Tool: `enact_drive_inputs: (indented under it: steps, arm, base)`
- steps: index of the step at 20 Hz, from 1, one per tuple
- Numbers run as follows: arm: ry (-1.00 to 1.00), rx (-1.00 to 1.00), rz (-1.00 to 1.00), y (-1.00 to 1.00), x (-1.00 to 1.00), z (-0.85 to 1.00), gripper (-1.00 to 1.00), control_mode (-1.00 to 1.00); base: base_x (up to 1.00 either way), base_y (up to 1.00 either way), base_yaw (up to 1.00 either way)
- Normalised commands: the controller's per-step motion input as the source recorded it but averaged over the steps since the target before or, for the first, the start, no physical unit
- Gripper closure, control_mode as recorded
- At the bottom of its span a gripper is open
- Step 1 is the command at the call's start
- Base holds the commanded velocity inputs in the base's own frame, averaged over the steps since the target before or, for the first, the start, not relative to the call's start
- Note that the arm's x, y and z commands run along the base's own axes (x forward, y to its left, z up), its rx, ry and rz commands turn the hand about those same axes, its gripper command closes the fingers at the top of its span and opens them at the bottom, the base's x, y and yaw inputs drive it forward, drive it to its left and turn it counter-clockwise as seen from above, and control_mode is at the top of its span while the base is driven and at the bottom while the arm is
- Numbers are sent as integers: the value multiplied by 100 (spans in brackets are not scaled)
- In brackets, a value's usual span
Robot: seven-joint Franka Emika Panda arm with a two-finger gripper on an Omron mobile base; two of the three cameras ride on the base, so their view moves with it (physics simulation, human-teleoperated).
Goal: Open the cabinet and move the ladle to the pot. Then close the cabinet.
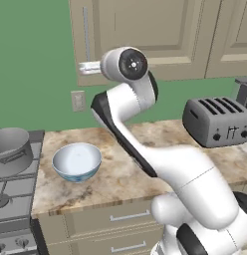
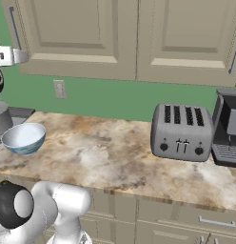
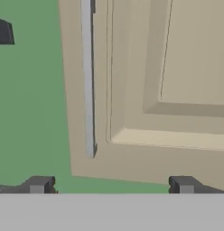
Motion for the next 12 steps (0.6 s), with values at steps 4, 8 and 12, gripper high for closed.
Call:
enact_drive_inputs:
  steps: [4,8,12]
  arm:
    - [10,0,0,25,33,24,-100,-100]
    - [15,0,-4,18,49,12,-100,-100]
    - [6,0,-5,14,58,0,-100,-100]
  base:
    - [0,0,0]
    - [0,0,0]
    - [0,0,0]
